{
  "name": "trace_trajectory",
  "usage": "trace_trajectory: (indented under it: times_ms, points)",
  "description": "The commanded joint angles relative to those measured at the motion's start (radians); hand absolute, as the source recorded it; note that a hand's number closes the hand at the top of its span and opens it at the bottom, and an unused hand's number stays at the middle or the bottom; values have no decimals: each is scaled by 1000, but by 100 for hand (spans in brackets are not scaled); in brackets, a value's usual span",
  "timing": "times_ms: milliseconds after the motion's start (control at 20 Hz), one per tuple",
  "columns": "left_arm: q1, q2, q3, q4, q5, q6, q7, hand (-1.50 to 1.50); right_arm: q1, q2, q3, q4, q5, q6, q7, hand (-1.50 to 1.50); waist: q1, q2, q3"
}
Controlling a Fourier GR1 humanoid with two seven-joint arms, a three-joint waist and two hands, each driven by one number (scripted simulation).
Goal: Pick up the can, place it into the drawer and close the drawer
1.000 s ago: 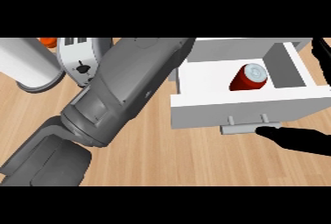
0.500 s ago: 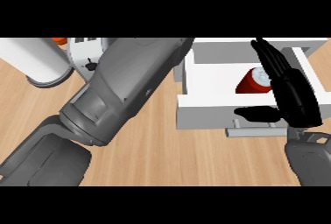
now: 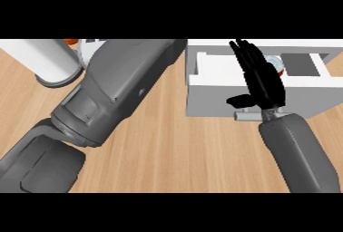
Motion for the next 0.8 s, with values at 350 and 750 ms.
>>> trace_trajectory:
  times_ms: [350, 750]
  points:
    - [106, 113, -15, -125, -35, -62, 50, -150, -252, 95, -80, 458, 154, -335, 17, -150, 59, -4, -1]
    - [158, 156, -26, -243, -49, -58, 134, -150, -445, 26, -179, 718, 136, -432, -63, -150, 81, 3, 0]
